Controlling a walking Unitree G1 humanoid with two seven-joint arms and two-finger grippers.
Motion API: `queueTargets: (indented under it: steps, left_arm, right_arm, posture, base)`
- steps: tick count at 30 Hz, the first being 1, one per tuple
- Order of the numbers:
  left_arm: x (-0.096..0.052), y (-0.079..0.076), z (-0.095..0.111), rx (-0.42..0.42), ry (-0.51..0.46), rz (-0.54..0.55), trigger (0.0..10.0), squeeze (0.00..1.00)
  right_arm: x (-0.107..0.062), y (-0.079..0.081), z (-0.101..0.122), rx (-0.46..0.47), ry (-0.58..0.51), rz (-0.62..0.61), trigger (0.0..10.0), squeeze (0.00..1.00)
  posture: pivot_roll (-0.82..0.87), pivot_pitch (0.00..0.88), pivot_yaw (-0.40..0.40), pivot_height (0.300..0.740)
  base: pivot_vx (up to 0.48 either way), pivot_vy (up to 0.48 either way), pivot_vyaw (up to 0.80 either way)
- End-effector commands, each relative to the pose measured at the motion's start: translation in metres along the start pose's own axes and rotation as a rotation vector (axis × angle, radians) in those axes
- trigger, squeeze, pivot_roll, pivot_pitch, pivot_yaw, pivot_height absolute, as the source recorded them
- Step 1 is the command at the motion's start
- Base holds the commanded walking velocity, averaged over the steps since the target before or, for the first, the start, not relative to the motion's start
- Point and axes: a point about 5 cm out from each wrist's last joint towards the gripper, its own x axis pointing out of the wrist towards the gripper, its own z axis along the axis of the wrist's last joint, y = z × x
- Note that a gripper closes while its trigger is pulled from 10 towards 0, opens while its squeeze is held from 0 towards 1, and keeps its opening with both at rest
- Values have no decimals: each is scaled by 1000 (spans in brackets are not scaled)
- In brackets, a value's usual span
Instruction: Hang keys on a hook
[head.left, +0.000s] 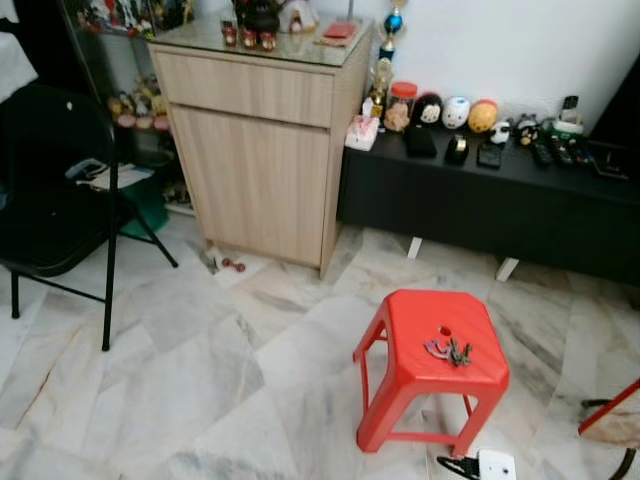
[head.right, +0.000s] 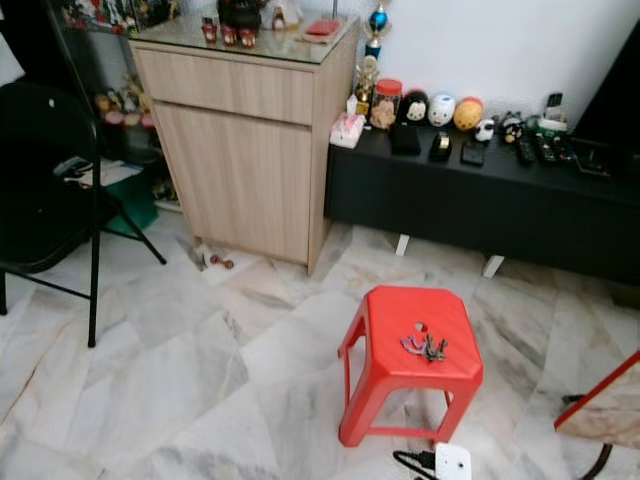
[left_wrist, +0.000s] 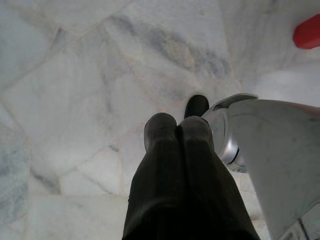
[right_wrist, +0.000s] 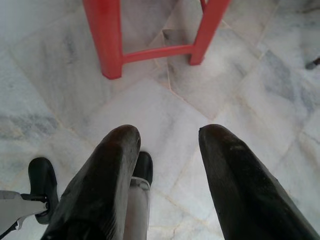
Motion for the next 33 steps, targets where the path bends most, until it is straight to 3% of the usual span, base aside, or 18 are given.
queueTargets:
  steps: [1, 12, 33]
  left_arm:
    - [0, -3, -3, 1, 14, -11, 10000, 0]
    - [0, -3, -3, -7, 10, -16, 10000, 0]
    - [0, -3, -2, 15, 9, -29, 10000, 0]
  right_arm:
    - [0, -7, 4, 6, -15, -19, 10000, 0]
    - [1, -7, 12, -49, -52, -23, 10000, 0]
    - [2, -5, 17, 46, -63, -42, 10000, 0]
  posture:
    - [207, 0, -64, 740]
    - [208, 0, -65, 740]
    - [211, 0, -63, 740]
  base:
    - [0, 0, 0]
    - [99, 0, 119]
    - [277, 0, -23]
